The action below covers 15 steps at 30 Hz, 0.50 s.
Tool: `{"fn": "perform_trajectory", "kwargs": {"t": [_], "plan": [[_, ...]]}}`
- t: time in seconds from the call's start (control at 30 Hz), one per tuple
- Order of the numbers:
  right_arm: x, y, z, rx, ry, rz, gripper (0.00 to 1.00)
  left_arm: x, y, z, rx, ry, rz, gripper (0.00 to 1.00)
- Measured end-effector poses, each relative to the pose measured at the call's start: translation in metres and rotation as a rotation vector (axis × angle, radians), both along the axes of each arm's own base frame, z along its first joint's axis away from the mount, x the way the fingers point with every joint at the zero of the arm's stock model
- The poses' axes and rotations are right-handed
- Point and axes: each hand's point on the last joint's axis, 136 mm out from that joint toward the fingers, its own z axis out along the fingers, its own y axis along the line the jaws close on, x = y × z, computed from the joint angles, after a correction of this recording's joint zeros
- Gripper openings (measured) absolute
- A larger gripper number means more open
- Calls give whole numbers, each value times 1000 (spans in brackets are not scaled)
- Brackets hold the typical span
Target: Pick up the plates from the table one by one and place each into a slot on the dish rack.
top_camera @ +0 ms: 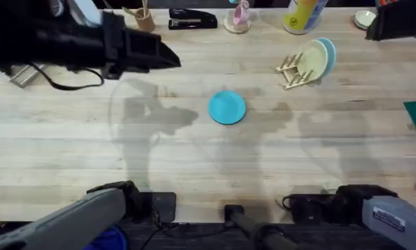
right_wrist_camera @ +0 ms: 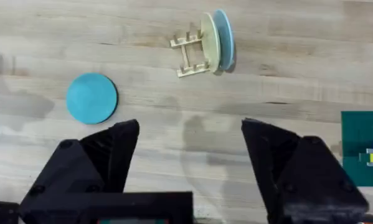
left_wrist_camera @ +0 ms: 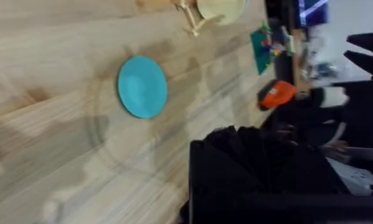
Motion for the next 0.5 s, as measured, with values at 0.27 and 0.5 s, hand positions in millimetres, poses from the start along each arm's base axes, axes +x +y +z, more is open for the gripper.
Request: {"fn": "perform_trajectory", "kwargs": {"t": [0.27,0.5], "plan": [[0,0,0,0,0,0,991,13,-5,-24,-100,39,-22,41],[0,0,0,0,0,0,991,21,-9,-35,-157,101,-35,41]]}}
